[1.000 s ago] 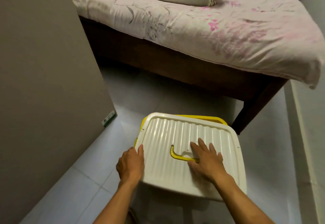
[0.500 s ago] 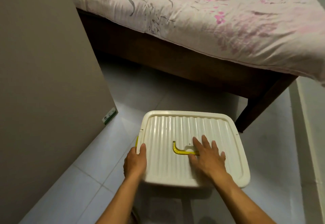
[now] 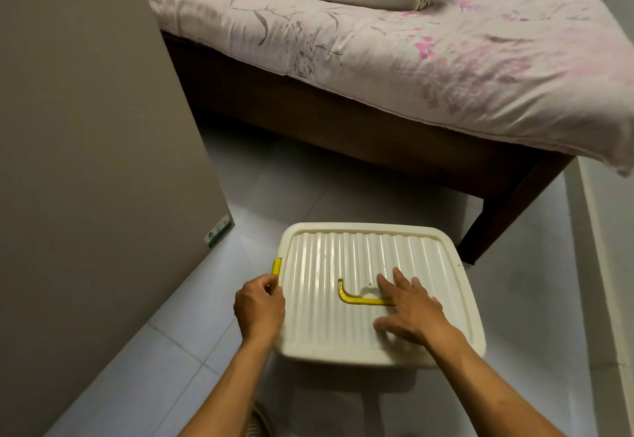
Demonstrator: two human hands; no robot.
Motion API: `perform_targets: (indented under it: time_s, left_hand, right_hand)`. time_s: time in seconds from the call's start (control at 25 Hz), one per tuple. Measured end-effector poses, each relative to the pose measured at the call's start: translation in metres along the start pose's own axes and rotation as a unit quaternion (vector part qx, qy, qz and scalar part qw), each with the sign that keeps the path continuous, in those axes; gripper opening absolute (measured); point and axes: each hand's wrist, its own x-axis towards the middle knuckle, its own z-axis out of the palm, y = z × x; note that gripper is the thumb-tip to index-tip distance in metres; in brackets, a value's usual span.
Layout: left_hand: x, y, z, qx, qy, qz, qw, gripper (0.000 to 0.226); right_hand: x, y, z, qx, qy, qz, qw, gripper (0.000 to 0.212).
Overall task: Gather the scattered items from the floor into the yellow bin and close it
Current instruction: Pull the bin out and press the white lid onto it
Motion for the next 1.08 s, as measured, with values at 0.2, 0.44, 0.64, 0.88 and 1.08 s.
perform_targets:
  time_s: [0.2,0.44,0.64,0.88,1.08]
  left_hand:
    - [-0.043,0.015,0.038,0.311,-0.164,0.205,0.914,0.055]
    - [-0.054,0.04,0.061,0.373,-0.307,0.261,0.836,0.056]
    - [-0.046,0.04,0.056,0.366,-0.338,0.255,0.829,0.062]
    - [-0.043,0.035,0.058,0.36,-0.333,0.255,0.833,0.067]
    - [-0.038,0.018,0.058,0.383,-0.367,0.263,0.806,0.098]
  right_hand:
    - [-0.007,0.003,-0.017,0.035,-0.019,-0.024,0.999,0.072]
    - [-0.035,0.053,0.006,0.164,0.176,0.143,0.96,0.066]
    - [-0.024,0.083,0.006,0.457,0.222,0.292,0.81,0.089]
    - [-0.027,0.087,0.018,0.618,0.241,0.291,0.69,0.041]
    - [-0.028,0.079,0.027,0.485,0.334,0.25,0.768,0.022]
